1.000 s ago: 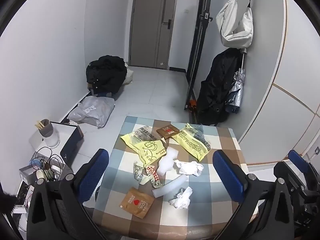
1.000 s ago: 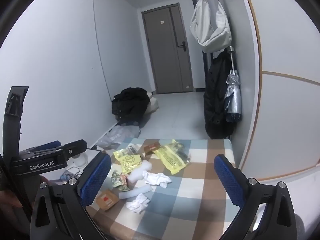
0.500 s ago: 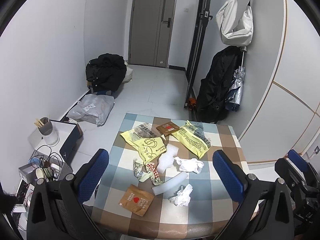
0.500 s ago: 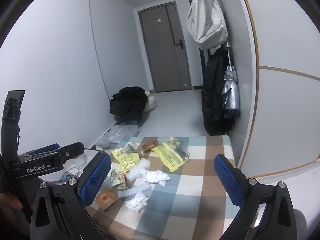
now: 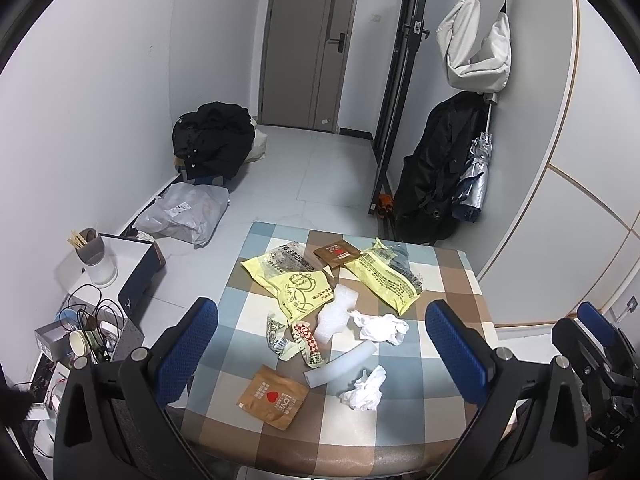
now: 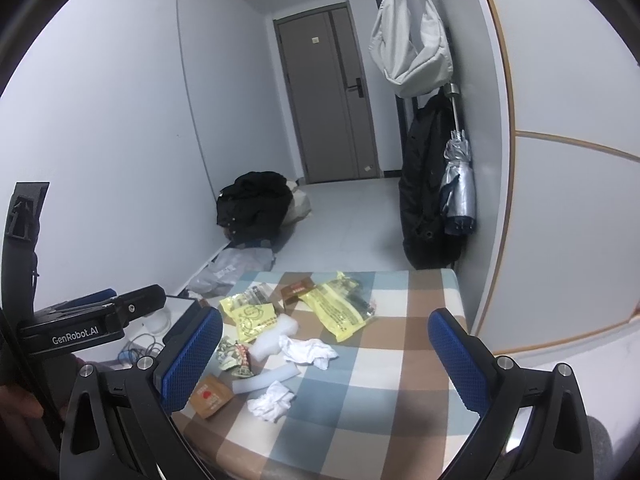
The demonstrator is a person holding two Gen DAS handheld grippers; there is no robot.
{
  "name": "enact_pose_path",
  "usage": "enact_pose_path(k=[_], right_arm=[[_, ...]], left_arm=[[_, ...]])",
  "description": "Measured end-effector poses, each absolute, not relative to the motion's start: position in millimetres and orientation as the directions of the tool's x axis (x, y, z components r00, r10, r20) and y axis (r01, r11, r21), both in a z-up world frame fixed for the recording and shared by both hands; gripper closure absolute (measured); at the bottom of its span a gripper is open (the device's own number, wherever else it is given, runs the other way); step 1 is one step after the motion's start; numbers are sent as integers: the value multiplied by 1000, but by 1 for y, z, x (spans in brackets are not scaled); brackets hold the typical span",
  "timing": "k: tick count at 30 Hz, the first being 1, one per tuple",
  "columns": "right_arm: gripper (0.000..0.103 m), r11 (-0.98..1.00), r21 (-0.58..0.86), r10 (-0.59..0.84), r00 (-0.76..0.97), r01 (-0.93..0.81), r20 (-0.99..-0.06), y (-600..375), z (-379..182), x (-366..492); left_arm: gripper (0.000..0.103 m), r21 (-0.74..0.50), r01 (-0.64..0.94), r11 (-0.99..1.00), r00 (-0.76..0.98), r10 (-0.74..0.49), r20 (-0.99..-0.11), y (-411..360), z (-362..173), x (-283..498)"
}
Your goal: Collect trash
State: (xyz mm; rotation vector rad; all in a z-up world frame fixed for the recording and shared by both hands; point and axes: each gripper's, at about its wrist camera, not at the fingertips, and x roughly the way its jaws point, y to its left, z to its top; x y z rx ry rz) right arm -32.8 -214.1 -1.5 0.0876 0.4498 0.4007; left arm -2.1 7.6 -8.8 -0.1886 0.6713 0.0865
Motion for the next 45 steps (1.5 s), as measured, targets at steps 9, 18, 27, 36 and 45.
enact_pose_path(k=[9,18,27,36,45], right_arm=[[0,920,168,391,824,-353,-410,-215,-1,-32],[0,921,164,389,825,-353,-409,-215,-2,-32],[0,922,155,386,824,-354,-415,-214,-2,-31],[0,923,145,384,815,-357,-433,-206,-5,-24],[0,926,136,374,795,-353,-479,-197,-24,-7]], left_arm=[[1,-153,-138,979,776,11,-631,10,-11,-1],[1,-153,-134,979,779,8,-627,11,-11,-2],[1,-154,-131,979,774,4,-633,13,-10,-1],[1,-149,-96,984,750,-27,-661,22,-20,6],[1,-147,-57,987,650,-76,-756,40,-55,20]])
